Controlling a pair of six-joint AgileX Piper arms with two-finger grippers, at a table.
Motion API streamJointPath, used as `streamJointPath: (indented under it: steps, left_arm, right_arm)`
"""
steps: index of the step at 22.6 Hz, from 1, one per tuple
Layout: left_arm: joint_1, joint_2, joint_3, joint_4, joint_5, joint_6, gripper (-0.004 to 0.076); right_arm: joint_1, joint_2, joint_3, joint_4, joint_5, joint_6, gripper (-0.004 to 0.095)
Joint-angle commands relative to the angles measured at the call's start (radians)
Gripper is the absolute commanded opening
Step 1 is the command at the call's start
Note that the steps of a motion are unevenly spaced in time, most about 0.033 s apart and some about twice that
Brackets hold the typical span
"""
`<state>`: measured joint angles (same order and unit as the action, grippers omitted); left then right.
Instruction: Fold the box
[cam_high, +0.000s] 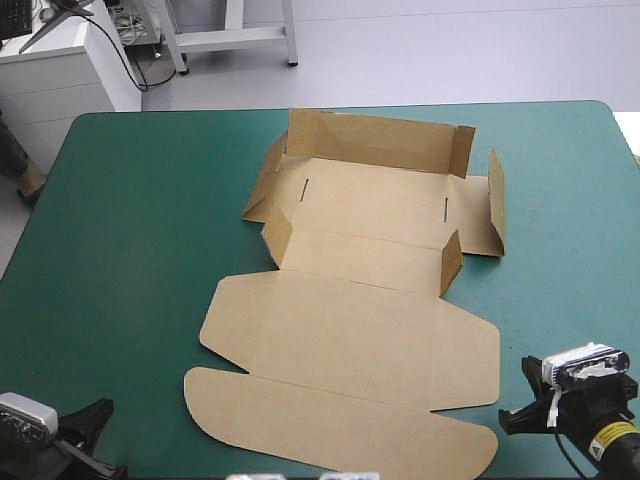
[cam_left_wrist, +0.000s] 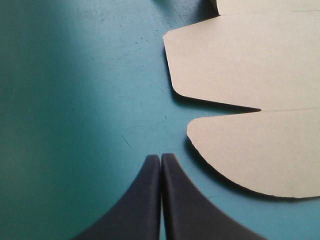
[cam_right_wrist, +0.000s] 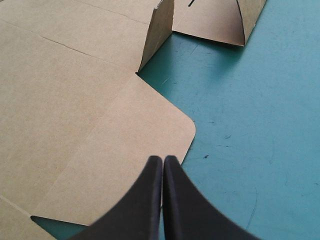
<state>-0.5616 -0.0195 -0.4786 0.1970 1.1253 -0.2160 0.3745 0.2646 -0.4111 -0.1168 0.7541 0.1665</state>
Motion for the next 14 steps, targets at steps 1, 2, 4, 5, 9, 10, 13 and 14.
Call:
streamJointPath:
  steps: [1, 2, 4, 5, 9, 10, 13, 14]
  left_arm:
    - [0.003, 0.001, -0.021, 0.003, -0.064, -0.001, -0.0008]
    - [0.003, 0.001, -0.021, 0.003, -0.064, -0.001, -0.0008]
    - [0.003, 0.001, -0.021, 0.003, -0.064, -0.001, -0.0008]
    - [0.003, 0.001, -0.021, 0.003, -0.064, -0.001, -0.0008]
    - [0.003, 0.001, -0.021, 0.003, -0.064, -0.001, -0.0008]
    - [0.003, 0.001, -0.021, 0.003, -0.064, -0.001, -0.0008]
    - [0.003, 0.001, -0.021, 0.003, -0.064, -0.001, -0.0008]
    - [0.003, 0.001, -0.021, 0.003, -0.064, -0.001, -0.0008]
  right_arm:
    - [0.000, 0.008, -0.026, -0.009, -0.069, -0.002, -0.0013]
    - [0.000, 0.008, -0.026, -0.009, -0.069, -0.002, -0.0013]
    - [0.000, 0.008, -0.026, -0.009, -0.069, -0.002, -0.0013]
    - [0.000, 0.008, -0.026, -0.009, -0.069, -0.002, -0.0013]
    - [0.000, 0.008, -0.026, -0.016, -0.069, -0.025, 0.0021]
    - [0.000, 0.008, -0.026, -0.012, -0.069, -0.030, 0.0053]
    - [0.000, 0.008, -0.026, -0.009, -0.069, -0.033, 0.0323]
    - [0.000, 0.008, -0.026, -0.009, -0.069, -0.033, 0.0411]
